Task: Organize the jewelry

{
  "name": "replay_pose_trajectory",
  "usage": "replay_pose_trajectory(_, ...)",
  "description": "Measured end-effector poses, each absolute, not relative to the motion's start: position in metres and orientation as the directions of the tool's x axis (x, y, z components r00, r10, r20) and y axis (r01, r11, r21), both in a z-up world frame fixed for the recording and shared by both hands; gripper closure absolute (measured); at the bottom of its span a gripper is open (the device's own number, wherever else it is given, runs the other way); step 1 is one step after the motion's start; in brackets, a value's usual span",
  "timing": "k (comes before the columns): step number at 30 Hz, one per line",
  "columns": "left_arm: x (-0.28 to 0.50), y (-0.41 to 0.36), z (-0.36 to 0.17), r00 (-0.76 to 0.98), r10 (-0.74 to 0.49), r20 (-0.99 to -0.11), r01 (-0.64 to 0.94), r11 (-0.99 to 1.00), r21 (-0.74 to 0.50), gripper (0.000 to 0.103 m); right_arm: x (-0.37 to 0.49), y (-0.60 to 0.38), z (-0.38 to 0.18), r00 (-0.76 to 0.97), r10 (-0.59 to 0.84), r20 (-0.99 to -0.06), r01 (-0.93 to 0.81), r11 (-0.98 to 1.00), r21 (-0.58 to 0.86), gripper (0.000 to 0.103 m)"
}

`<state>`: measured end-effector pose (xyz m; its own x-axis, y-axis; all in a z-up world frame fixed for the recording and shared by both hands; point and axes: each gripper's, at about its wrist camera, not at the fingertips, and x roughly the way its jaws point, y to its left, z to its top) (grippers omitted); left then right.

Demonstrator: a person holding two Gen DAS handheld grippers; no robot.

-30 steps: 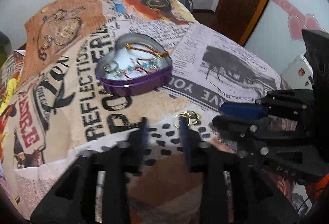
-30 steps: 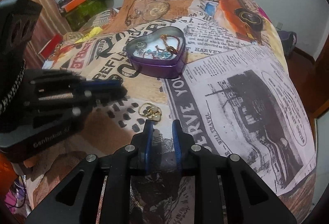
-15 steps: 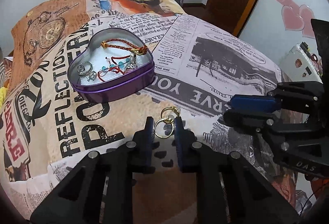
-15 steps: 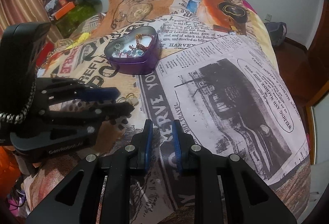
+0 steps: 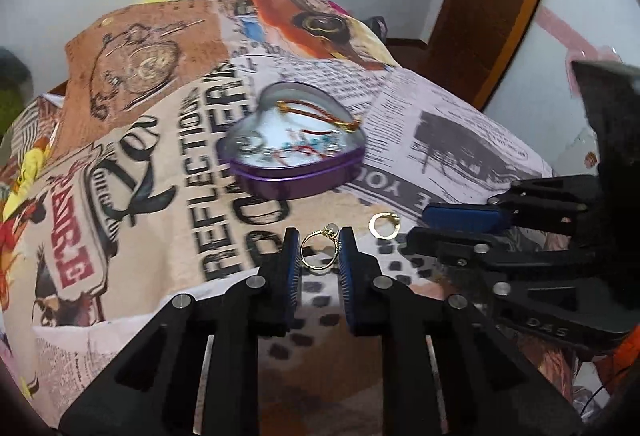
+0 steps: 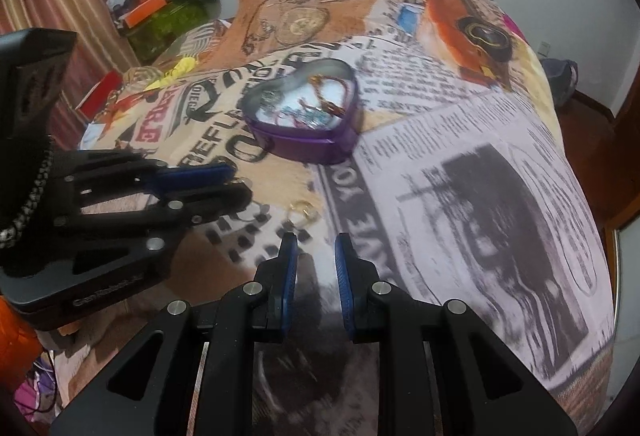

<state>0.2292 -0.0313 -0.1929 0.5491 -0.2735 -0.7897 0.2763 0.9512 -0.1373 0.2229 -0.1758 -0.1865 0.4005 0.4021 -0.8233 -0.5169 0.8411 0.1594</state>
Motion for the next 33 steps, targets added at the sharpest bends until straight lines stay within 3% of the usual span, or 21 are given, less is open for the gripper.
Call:
replay_pose_trajectory(12, 0.224, -0.017, -0.198, 0.559, -0.284, -0.779, 0.255, 0.953, -0.164, 0.085, 0.228, -0.142, -0.203, 0.406, 0.328, -0.853, -0.593, 0.805, 0.027, 0.085)
replay_pose_trajectory(21, 0.220, -0.017, -0.191, 0.575, -0.291, -0.765, 0.263, 0.951, -0.164, 0.085, 0.242, -0.147, -0.196, 0.371, 0.382, -0.847, -0.557, 0.821, 0.126, 0.086)
replay_pose_trajectory(28, 0.220, -0.008, -0.191, 0.580, -0.276, -0.766, 0.237, 0.957, -0.165, 0.085, 0.240, -0.136, -0.204, 0.407, 0.331, -0.851, -0.576, 0.816, 0.042, 0.086)
replay_pose_trajectory(30, 0.220, -0.006, -0.190, 0.584, -0.271, -0.765, 0.231, 0.959, -0.164, 0.085, 0.238, -0.136, -0.203, 0.422, 0.326, -0.846, -0.575, 0.818, 0.028, 0.096)
replay_pose_trajectory(33, 0.219, -0.005, -0.187, 0.594, -0.267, -0.759, 0.225, 0.961, -0.162, 0.085, 0.237, -0.140, -0.201, 0.425, 0.329, -0.843, -0.567, 0.823, 0.035, 0.096)
